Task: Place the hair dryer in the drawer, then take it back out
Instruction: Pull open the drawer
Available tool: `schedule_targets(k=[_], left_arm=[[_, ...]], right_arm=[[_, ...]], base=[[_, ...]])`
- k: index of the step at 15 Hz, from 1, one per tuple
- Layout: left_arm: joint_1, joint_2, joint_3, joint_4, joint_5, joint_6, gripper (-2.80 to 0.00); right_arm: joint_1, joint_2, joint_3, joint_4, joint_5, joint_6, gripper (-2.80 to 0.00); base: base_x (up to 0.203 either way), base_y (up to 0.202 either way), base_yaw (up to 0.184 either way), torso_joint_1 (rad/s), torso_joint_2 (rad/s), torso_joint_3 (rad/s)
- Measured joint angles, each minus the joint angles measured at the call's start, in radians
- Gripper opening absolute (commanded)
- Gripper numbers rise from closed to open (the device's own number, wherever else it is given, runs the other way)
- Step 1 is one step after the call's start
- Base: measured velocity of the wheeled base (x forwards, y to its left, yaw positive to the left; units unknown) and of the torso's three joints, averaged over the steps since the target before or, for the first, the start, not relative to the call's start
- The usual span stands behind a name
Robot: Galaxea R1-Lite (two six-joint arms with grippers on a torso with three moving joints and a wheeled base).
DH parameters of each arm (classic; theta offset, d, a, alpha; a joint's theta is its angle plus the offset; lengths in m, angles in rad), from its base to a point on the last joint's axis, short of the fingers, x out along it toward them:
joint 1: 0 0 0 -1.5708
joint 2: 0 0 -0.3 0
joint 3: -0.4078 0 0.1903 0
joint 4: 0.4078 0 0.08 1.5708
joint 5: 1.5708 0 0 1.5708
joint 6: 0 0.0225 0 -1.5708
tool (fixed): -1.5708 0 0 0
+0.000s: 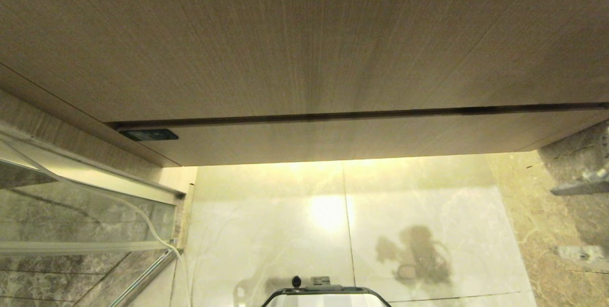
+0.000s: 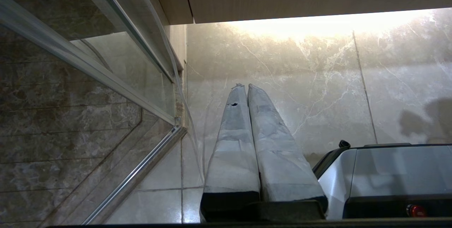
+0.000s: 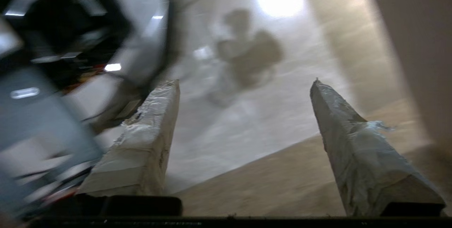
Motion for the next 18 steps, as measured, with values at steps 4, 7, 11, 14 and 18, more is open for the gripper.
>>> schedule_targets(k=[4, 7, 11, 14, 18], left_arm=[[0.0, 0.0, 0.0, 0.0, 0.0, 0.0, -2.8], [0.0, 0.0, 0.0, 0.0, 0.0, 0.0, -2.8], [0.0, 0.0, 0.0, 0.0, 0.0, 0.001, -2.8], [0.0, 0.0, 0.0, 0.0, 0.0, 0.0, -2.8], [0.0, 0.0, 0.0, 0.0, 0.0, 0.0, -2.8]], right_arm=[[0.065, 0.066, 0.214, -0.448, -0.192, -0.142, 0.0], [0.098, 0.106, 0.367, -0.804, -0.201, -0.176, 0.0], [0.106, 0.165, 0.44, -1.034, -0.097, -0.198, 0.0], [0.103, 0.225, 0.479, -1.248, -0.033, -0.238, 0.0], [0.064, 0.299, 0.493, -1.385, 0.084, -0.322, 0.0]], base=[[0.0, 0.0, 0.0, 0.0, 0.0, 0.0], [0.0, 0.0, 0.0, 0.0, 0.0, 0.0], [0.0, 0.0, 0.0, 0.0, 0.0, 0.0], [0.0, 0.0, 0.0, 0.0, 0.0, 0.0], [0.0, 0.0, 0.0, 0.0, 0.0, 0.0]])
